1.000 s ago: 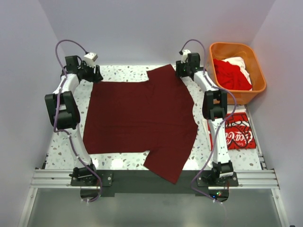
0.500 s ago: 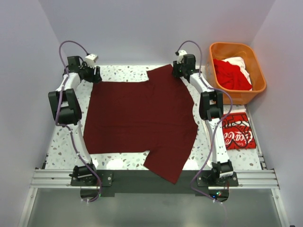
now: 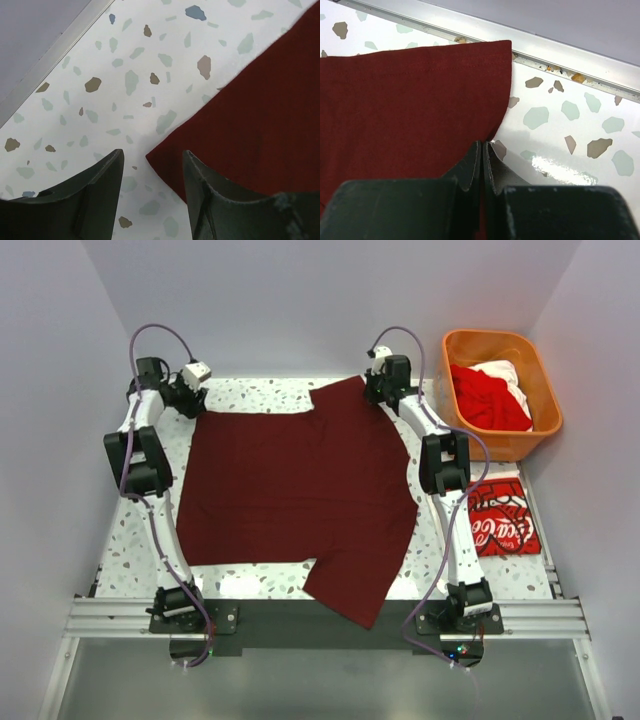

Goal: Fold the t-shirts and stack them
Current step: Fold the tshirt

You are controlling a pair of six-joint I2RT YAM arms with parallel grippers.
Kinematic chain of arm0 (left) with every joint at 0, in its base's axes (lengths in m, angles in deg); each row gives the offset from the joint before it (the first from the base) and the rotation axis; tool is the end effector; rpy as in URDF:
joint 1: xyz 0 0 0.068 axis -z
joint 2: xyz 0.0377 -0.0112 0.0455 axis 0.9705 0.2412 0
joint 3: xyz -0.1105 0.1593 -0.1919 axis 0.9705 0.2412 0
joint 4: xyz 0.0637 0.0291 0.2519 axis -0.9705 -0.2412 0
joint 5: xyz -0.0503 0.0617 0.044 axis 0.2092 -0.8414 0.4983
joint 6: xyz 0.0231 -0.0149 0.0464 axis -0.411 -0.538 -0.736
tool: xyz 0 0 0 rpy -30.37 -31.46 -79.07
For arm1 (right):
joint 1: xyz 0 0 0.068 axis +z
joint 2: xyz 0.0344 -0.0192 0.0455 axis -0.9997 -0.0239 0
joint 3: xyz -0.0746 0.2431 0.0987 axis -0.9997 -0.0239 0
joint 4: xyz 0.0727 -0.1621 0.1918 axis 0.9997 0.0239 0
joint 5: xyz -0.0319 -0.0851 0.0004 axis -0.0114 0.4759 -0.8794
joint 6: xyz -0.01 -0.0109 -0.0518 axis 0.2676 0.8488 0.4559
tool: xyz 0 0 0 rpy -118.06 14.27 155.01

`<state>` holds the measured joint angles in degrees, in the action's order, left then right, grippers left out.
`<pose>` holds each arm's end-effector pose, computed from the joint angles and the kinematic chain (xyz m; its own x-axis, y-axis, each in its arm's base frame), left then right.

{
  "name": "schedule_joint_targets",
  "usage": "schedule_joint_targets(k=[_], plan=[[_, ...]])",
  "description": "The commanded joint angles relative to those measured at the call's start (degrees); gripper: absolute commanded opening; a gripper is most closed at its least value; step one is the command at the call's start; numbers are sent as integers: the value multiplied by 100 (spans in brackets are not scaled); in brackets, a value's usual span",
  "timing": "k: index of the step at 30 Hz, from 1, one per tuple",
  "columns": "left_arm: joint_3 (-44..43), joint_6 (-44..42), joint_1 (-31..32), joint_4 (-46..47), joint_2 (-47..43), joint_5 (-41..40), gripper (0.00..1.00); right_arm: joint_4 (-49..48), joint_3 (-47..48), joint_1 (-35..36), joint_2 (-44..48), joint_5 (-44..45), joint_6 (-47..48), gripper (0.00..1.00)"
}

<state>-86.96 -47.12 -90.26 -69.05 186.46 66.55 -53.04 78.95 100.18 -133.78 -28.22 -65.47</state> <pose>0.5289 0.1131 0.1773 -0.4103 0.4865 -0.7713 0.6226 0.7675 0.1529 0.5921 0.1282 0.1438 -0.4958 -0.0942 -0.8633 -0.3613 0.9264 0.1064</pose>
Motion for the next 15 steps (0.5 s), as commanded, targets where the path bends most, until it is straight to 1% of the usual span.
schedule_joint_targets(k=[1,5,15], plan=[[-328,-1102,-142,-321,88,736,54,-400,91,-13,97,59,190,0],[-398,-1261,-143,-453,211,835,54,-426,21,-13,140,76,260,0],[-618,-1173,-151,-330,545,1081,54,-470,64,-13,106,85,313,0]])
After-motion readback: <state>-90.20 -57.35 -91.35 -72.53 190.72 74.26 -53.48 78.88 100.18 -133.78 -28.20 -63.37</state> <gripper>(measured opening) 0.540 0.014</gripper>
